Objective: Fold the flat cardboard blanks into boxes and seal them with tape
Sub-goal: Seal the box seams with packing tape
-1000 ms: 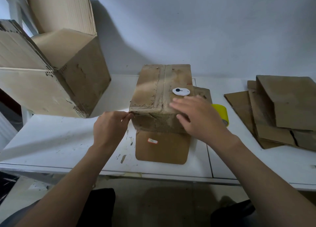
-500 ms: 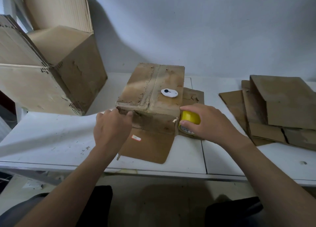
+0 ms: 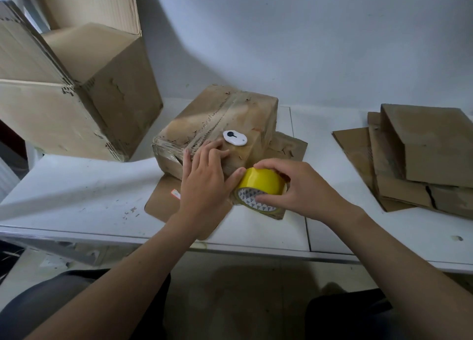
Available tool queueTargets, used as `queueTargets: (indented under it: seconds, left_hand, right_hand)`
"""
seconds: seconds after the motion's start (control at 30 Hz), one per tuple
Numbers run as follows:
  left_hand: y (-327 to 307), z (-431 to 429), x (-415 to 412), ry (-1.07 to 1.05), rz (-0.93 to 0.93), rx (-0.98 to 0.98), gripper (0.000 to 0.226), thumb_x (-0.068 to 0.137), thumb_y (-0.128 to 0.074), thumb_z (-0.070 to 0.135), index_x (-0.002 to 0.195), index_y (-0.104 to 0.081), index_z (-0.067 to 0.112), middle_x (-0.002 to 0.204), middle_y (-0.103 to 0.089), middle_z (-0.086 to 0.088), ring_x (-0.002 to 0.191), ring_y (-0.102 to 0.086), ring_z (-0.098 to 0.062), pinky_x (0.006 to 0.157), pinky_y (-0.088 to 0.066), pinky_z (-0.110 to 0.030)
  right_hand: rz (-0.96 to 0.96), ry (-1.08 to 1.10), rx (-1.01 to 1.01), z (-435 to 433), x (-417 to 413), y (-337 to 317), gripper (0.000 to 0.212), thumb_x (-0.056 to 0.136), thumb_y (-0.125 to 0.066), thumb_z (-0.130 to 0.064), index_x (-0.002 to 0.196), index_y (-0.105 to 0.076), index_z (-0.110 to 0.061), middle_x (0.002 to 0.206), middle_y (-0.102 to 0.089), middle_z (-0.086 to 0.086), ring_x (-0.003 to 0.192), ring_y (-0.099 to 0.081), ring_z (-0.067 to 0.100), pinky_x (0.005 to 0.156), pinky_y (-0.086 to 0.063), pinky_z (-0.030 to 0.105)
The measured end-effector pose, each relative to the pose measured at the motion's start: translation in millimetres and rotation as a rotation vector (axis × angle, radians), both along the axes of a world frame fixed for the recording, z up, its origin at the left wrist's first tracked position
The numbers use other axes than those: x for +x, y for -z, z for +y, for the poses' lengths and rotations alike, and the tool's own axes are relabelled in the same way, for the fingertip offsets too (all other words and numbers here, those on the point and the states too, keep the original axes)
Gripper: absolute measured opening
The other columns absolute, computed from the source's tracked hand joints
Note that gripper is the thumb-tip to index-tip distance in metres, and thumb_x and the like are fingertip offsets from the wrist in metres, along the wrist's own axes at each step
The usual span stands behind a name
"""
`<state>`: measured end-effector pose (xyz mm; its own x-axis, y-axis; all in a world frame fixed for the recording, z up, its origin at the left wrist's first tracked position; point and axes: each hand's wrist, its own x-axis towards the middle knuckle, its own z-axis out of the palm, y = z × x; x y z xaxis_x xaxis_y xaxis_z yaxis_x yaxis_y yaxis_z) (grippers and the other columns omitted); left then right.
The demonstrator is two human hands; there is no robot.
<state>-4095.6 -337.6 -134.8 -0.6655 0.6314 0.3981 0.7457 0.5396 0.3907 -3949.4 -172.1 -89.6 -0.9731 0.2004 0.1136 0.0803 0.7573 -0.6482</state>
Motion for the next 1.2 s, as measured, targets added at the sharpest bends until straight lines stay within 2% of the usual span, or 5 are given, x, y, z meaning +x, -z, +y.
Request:
queueTargets:
  seconds: [0.37, 0.5, 0.73, 0.93, 1.2]
  left_hand:
    - [-2.2, -1.1, -2.9, 0.021, 0.066, -0.079, 0.077, 0.085, -0.037, 0.078, 0.126, -0.061, 0.018, 0.144, -0.055, 0.000, 0.142, -0.043, -0.024, 0.121, -0.023, -0.054]
    - [-14.4, -11.5, -20.5, 0.091, -0.049, -0.044, 0.084, 0.067, -0.051, 0.088, 0.126, -0.067, 0.032, 0.143, -0.056, 0.014, 0.136, -0.044, -0.014, 0.106, -0.027, -0.036]
    - [-18.2, -23.4, -49.8, 0.222, -0.110, 0.007, 0.060, 0.067, -0.077, 0.059, 0.125, -0.067, 0.044, 0.139, -0.056, 0.025, 0.120, -0.049, -0.014, 0.087, -0.023, -0.035]
    - [-21.7, -23.4, -44.9, 0.224, -0.157, -0.047, 0.070, 0.068, -0.089, 0.037, 0.133, -0.063, 0.040, 0.148, -0.050, 0.021, 0.135, -0.042, -0.014, 0.098, -0.021, -0.036]
    - [-23.3, -17.4, -16.3, 0.124, -0.193, 0.024, 0.077, 0.075, -0.061, 0.074, 0.133, -0.062, 0.024, 0.154, -0.046, 0.012, 0.150, -0.026, -0.011, 0.126, -0.005, -0.049]
  right_hand:
    - [-0.100, -0.010, 0.246, -4.2, -8.2, 8.7, 0.059, 0.084, -0.078, -0.047, 0.137, -0.059, -0.031, 0.110, -0.060, -0.011, 0.096, -0.052, 0.008, 0.071, -0.038, 0.016]
    - [-0.121, -0.016, 0.264, -5.4, -15.6, 10.7, 0.057, 0.085, -0.076, -0.046, 0.137, -0.058, -0.031, 0.112, -0.062, -0.008, 0.099, -0.054, 0.010, 0.074, -0.042, 0.022]
    - [-0.115, -0.015, 0.258, -3.2, -17.7, 12.7, 0.057, 0.084, -0.077, -0.045, 0.137, -0.059, -0.032, 0.112, -0.062, -0.009, 0.098, -0.054, 0.010, 0.076, -0.045, 0.025]
    - [-0.077, 0.026, 0.196, -8.4, -12.7, 18.6, 0.057, 0.080, -0.078, -0.053, 0.130, -0.058, -0.033, 0.122, -0.063, -0.014, 0.101, -0.056, 0.006, 0.079, -0.045, 0.021]
    - [-0.215, -0.054, 0.291, 1.4, -17.2, -1.0, 0.073, 0.074, -0.045, -0.088, 0.125, -0.060, -0.038, 0.112, -0.058, -0.018, 0.103, -0.047, 0.007, 0.081, -0.048, 0.031]
